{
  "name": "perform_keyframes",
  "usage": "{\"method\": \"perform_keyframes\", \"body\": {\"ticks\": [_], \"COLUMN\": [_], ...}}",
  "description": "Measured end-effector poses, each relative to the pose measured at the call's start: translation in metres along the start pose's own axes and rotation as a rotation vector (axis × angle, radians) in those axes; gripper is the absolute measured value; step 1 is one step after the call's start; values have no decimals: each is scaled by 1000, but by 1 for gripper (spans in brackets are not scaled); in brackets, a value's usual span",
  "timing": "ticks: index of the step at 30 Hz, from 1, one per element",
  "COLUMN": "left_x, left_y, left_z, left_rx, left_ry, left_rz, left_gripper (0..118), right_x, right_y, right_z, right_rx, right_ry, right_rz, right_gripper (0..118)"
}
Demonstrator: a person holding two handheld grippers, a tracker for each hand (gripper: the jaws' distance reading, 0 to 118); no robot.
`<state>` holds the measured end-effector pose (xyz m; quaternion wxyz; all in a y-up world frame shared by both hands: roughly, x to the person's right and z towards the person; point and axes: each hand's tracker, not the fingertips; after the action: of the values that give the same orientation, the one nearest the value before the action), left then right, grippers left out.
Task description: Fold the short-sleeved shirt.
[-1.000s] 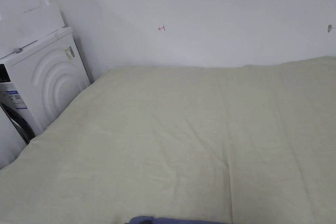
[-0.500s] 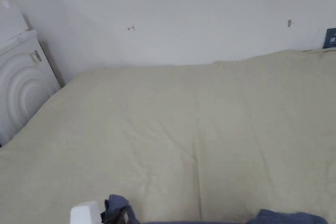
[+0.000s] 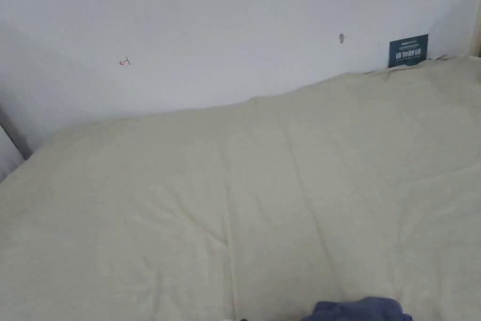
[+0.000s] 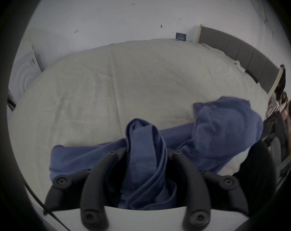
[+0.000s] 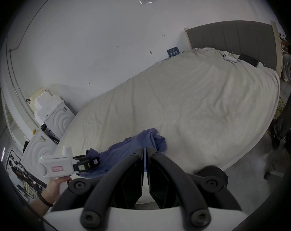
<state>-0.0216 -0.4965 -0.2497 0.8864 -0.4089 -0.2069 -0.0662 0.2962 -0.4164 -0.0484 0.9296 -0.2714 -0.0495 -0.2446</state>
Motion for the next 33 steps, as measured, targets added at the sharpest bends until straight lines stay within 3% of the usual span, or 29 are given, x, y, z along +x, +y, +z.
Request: {"method": "perform_keyframes", "body": {"ticks": [2, 3, 5, 8, 9, 10, 11, 12, 14, 16, 18, 21, 24, 28, 31, 33], "left_x": [-7, -12, -28, -65, -77, -86, -94, -101, -96, -89, -74, -55, -47, -45, -51, -64], "left_y": [15, 20, 30, 33, 29, 22, 14, 6, -10, -31, -45, -52, -50, -52, -45, -41], "left_z": [18, 32, 62, 99, 102, 100, 94, 83, 58, 31, 10, -11, -34, -28, -18, 12], "left_rx": [6, 51, 136, 287, 308, 332, 337, 309, 202, 119, 38, 28, -16, 35, 5, 97], "left_ry": [-92, -137, -191, -292, -291, -278, -278, -293, -285, -432, -437, -579, -480, -483, -490, -543], "left_rz": [78, 96, 161, 368, 470, 586, 645, 692, 747, 759, 837, 857, 822, 740, 786, 808], "left_gripper": [74, 80, 85, 84, 80, 70, 39, 20, 18, 18, 18, 17, 16, 12, 12, 12], "right_x": [2, 1, -1, -7, -7, -8, -8, -8, -8, -6, -2, -1, 3, 1, -4, -8], "right_y": [0, 0, 2, 4, 4, 5, 4, 4, 4, 3, 3, 5, 5, 5, 5, 6], "right_z": [-2, -4, -6, -6, -6, -6, -6, -6, -3, 1, 4, 8, 7, 7, 4, 3], "right_rx": [-3, -5, -11, -2, -2, -2, -1, -3, -8, -10, -10, -8, -7, -5, -9, -8], "right_ry": [6, 17, 51, 64, 75, 82, 84, 84, 74, 62, 49, 17, 7, 8, 20, 33], "right_rz": [-15, -25, -30, -28, -30, -30, -31, -29, -21, -19, -26, -21, -34, -37, -28, -26], "right_gripper": [2, 2, 3, 2, 3, 2, 3, 2, 2, 2, 3, 3, 3, 3, 2, 2]}}
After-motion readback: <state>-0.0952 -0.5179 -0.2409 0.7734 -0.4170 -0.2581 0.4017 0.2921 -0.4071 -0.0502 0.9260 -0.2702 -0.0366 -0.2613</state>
